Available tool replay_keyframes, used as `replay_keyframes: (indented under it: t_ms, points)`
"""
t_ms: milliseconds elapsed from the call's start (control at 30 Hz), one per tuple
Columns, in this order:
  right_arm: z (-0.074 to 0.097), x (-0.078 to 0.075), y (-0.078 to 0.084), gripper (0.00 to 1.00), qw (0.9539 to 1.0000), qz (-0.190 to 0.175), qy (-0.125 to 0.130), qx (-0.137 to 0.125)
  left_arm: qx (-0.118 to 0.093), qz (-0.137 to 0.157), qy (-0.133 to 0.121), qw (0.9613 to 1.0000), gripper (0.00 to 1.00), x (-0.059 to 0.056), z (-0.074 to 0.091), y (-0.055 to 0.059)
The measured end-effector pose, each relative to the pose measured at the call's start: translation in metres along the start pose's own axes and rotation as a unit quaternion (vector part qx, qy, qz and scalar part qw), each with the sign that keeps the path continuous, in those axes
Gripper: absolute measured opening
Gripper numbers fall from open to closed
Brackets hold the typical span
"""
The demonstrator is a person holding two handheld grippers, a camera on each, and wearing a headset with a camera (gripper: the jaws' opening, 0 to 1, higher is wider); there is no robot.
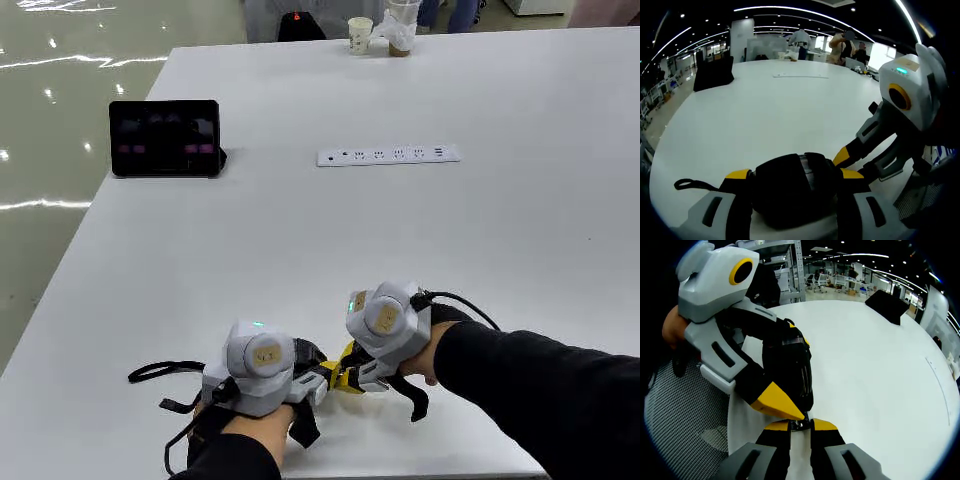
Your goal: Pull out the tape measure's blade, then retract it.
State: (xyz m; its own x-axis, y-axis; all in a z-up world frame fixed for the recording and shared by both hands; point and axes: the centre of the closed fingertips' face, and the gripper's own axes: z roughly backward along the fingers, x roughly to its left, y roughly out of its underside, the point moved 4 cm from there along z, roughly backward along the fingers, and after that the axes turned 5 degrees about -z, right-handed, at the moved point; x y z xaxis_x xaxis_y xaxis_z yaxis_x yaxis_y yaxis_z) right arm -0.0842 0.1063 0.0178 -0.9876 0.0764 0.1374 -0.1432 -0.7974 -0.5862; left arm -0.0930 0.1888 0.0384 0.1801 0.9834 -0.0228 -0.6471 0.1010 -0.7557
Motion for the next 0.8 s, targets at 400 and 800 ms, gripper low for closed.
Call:
replay_keyframes:
  t_ms: [400,800]
  points:
    - [-0.0028,0.0011,-0.0034,0.12,1.0,0.007,0.0,-0.005,0.0,0.0,0.001,1.0,0.64,0.0002,-0.0001,-0.0001]
    - [-0.0037,0.0031,-0.0036,0.13,0.9997,0.021,0.012,-0.01,-0.003,-0.008,0.0,1.0,0.65,-0.0002,-0.0006,-0.0016]
